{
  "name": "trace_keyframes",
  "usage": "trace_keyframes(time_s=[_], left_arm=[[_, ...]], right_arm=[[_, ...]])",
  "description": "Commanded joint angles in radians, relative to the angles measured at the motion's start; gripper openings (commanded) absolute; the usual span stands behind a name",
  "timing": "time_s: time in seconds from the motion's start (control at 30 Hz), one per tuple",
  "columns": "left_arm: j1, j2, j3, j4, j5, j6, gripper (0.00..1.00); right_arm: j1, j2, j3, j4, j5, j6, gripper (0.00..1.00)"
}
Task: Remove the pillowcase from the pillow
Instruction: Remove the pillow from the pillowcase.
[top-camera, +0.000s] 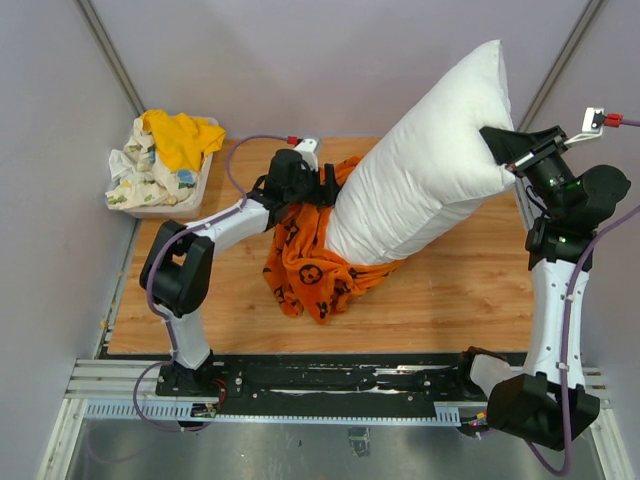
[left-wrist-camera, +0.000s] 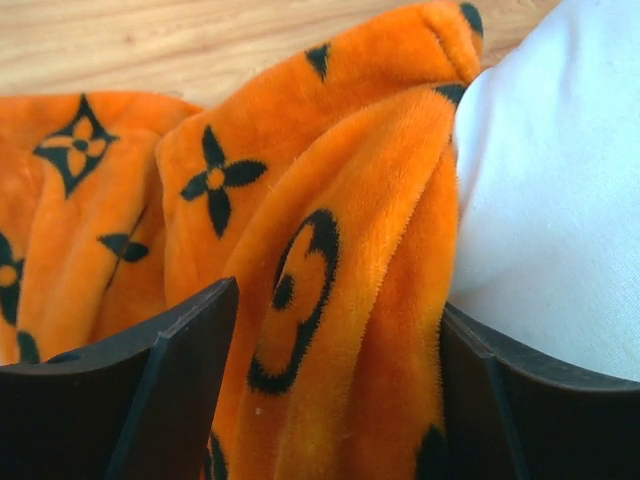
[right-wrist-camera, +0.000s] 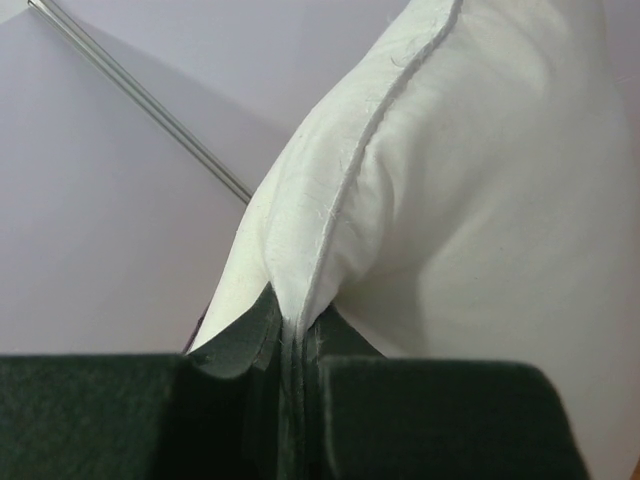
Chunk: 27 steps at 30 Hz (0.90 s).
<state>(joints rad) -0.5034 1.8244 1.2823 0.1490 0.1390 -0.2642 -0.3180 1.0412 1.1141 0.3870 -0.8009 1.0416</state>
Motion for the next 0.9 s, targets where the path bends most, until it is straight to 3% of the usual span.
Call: trace_keyframes(time_s=[0.0,0.07,0.23,0.47,0.67,0.87], left_arm=[[0.006,0.054,-0.004,-0.047,-0.082,0.035,0.64],[0.007,0.078,0.01,-0.096,-0.216,0.036,0.54],[0.054,0.097,-0.023,-0.14,-0.422,0.026,0.56],[0.168,0.137,-0.079,-0.156,-0.451,-0.007,0.56],[0.173,0.136,-0.086,-0.175,-0.536,0.008,0.57],[0.174,0.127,-0.086,-0.194,-0.551,0.015,0.59]], right_arm=[[0.054,0.009,-0.011,-0.012,-0.053,-0.026,0.01],[0.06,0.012,0.003,-0.011,-0.051,-0.026,0.01],[0.063,0.023,0.089,-0.043,-0.062,-0.04,0.01],[0.05,0.035,0.36,-0.141,-0.046,-0.087,0.01],[0.05,0.134,0.68,-0.09,-0.047,0.004,0.01],[0.048,0.22,1.007,-0.209,-0.024,-0.056,0.01]])
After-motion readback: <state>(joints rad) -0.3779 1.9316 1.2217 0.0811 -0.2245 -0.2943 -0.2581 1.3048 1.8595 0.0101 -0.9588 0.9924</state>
